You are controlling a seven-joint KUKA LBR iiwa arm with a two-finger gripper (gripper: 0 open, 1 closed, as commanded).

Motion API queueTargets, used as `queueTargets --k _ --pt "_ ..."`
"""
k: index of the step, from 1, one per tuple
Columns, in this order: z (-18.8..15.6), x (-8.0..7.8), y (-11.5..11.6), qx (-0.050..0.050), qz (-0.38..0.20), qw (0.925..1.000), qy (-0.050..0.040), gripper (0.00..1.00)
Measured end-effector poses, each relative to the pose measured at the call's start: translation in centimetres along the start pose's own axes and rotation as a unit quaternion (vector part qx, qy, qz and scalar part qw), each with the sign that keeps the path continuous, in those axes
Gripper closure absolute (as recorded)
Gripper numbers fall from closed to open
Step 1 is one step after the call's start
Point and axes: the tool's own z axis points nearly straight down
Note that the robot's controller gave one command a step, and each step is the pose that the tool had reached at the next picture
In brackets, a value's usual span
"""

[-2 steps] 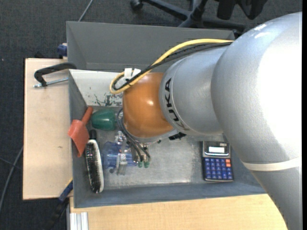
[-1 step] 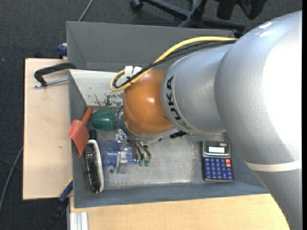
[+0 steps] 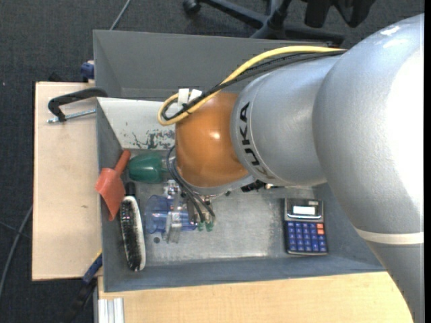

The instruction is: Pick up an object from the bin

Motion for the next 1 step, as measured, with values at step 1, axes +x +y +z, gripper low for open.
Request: queueTargets --k 1 --pt "-2.32 -0.05 0.03 -0.001 0.0 1.0 -0.0015 1.0"
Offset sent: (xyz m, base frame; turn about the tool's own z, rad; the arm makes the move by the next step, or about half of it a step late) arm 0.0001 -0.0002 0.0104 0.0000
